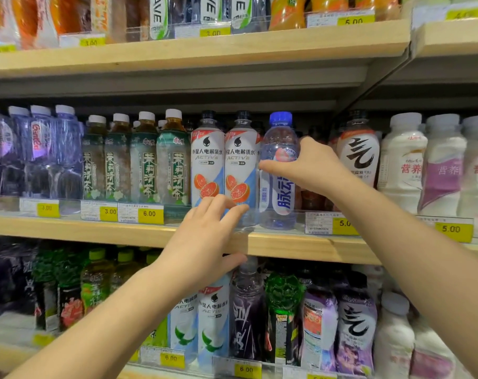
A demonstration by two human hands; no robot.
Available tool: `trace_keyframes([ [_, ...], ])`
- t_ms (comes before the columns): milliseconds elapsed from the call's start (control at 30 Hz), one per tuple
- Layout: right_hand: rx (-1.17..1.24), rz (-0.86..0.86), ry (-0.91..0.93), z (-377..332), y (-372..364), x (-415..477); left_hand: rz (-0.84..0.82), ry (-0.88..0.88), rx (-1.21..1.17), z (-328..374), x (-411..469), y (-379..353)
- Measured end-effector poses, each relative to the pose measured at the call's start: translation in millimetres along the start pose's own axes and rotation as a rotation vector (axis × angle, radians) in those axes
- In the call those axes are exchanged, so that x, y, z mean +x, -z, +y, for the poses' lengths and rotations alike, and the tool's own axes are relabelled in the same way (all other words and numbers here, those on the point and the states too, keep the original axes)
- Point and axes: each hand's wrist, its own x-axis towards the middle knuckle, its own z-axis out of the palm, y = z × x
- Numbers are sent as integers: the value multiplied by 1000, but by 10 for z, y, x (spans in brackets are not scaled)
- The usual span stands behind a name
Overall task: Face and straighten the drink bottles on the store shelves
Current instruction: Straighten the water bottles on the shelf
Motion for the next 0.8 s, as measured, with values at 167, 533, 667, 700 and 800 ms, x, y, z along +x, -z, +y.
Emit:
trace_keyframes([
  [167, 57, 71, 18, -7, 29, -105, -18, -1, -11, -19, -3, 9],
  [533, 224, 216, 181, -147, 352, -267, -37, -2, 18, -143, -142, 54],
  [667, 231, 220, 257, -257, 382, -301, -56, 86, 73, -305, -309, 97],
  [700, 249, 215, 267, -285, 375, -306, -61, 104, 88, -361, -352, 120],
  [800, 314, 175, 287, -391, 315, -314, -88, 166, 123, -529, -487, 176],
])
